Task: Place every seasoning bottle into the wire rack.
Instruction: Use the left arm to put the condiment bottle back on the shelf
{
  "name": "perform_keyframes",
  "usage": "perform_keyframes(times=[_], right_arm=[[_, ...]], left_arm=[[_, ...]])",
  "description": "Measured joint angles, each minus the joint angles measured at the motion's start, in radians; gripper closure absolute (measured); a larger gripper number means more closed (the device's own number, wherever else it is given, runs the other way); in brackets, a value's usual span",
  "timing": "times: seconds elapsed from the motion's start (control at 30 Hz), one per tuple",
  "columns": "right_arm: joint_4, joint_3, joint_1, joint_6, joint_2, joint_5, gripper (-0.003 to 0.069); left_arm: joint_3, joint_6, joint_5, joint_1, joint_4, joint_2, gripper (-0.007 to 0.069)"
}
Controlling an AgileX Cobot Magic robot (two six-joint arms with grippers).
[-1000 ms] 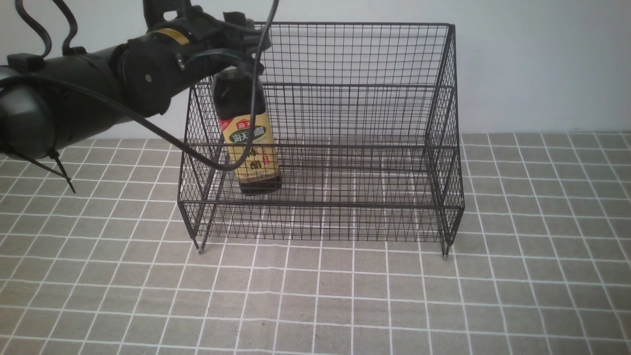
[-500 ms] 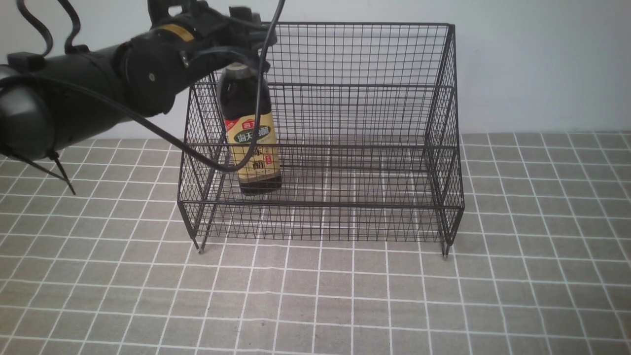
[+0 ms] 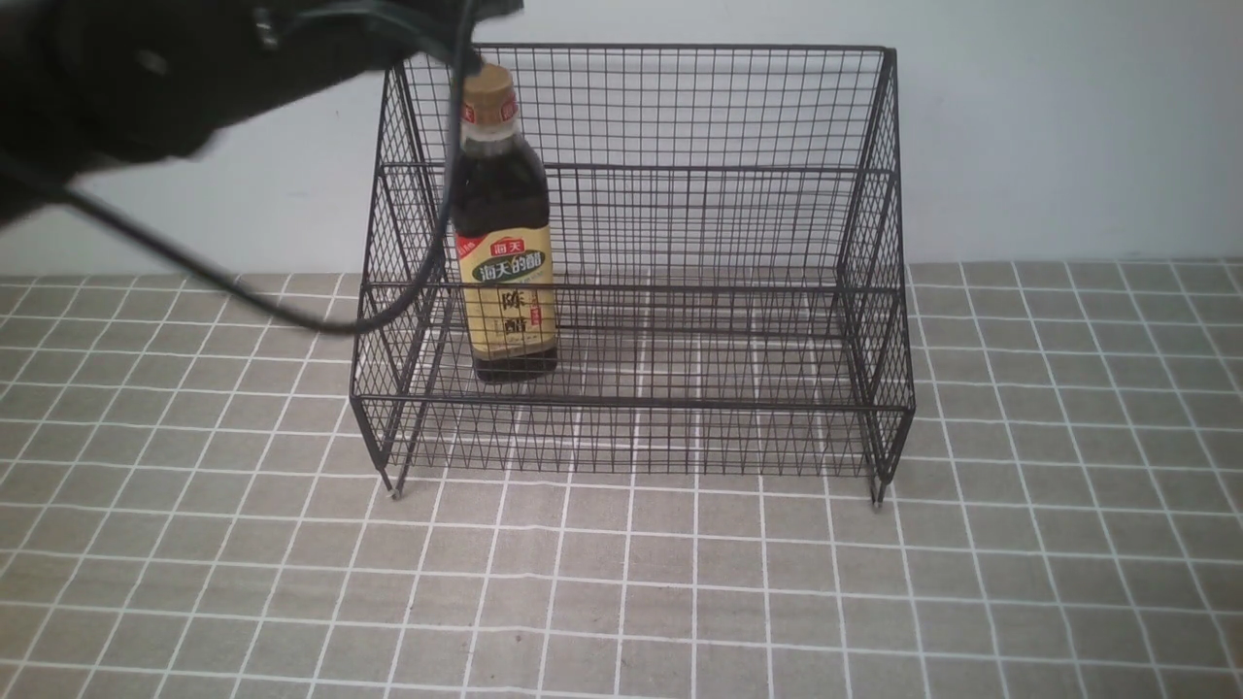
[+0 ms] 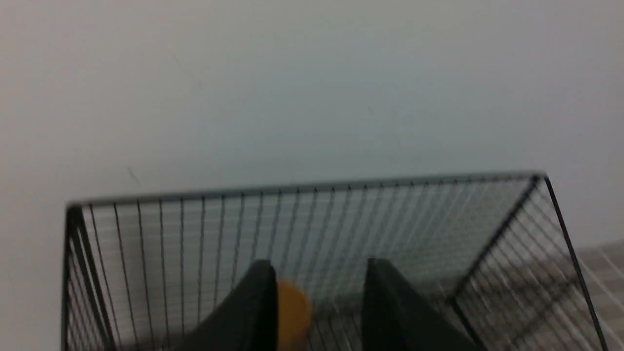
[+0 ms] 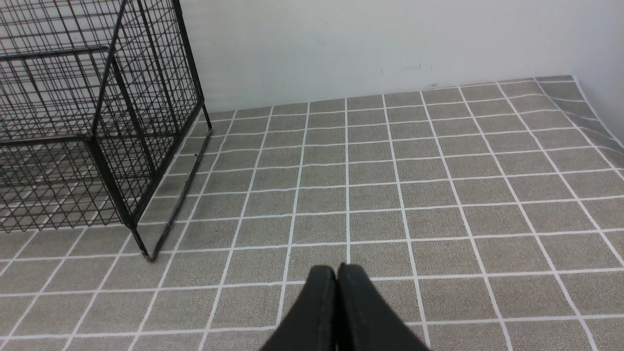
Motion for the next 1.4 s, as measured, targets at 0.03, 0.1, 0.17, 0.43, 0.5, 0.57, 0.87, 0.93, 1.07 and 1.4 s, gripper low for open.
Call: perform_keyframes(times=[0.03,0.1,0.17,0.43,0.5,0.57,0.87,0.93,1.07,1.4], right_arm=[[0.000,0.000,0.000,0.000,0.000,0.000,0.0671],[0.000,0.000,0.000,0.000,0.000,0.000,0.0671],[0.000,0.000,0.000,0.000,0.000,0.000,0.0671],[0.000,0.000,0.000,0.000,0.000,0.000,0.0671],[0.000,0.000,0.000,0.000,0.000,0.000,0.0671],[0.000,0.000,0.000,0.000,0.000,0.000,0.0671],[0.000,0.000,0.000,0.000,0.000,0.000,0.0671],[0.000,0.000,0.000,0.000,0.000,0.000,0.0671],[0.000,0.000,0.000,0.000,0.000,0.000,0.0671],[0.000,0.000,0.000,0.000,0.000,0.000,0.0671]], left_arm=[[0.000,0.000,0.039,0.000,0.000,-0.004,0.0452],[-0.001,0.000,0.253,0.001,0.007,-0.048,0.0567],[-0.001,0.000,0.426,0.002,0.025,-0.059,0.0613],[-0.001,0.000,0.461,0.002,0.056,0.051,0.0631],[-0.001,0.000,0.411,0.002,0.075,0.090,0.0631],[-0.001,-0.001,0.368,0.002,0.083,0.111,0.0631],[-0.009,-0.001,0.248,0.067,0.084,0.218,0.0631],[-0.009,0.000,0.233,0.074,0.084,0.230,0.0631],[-0.009,0.000,0.231,0.076,0.077,0.240,0.0631],[-0.009,0.009,0.260,0.073,0.032,0.240,0.0631]])
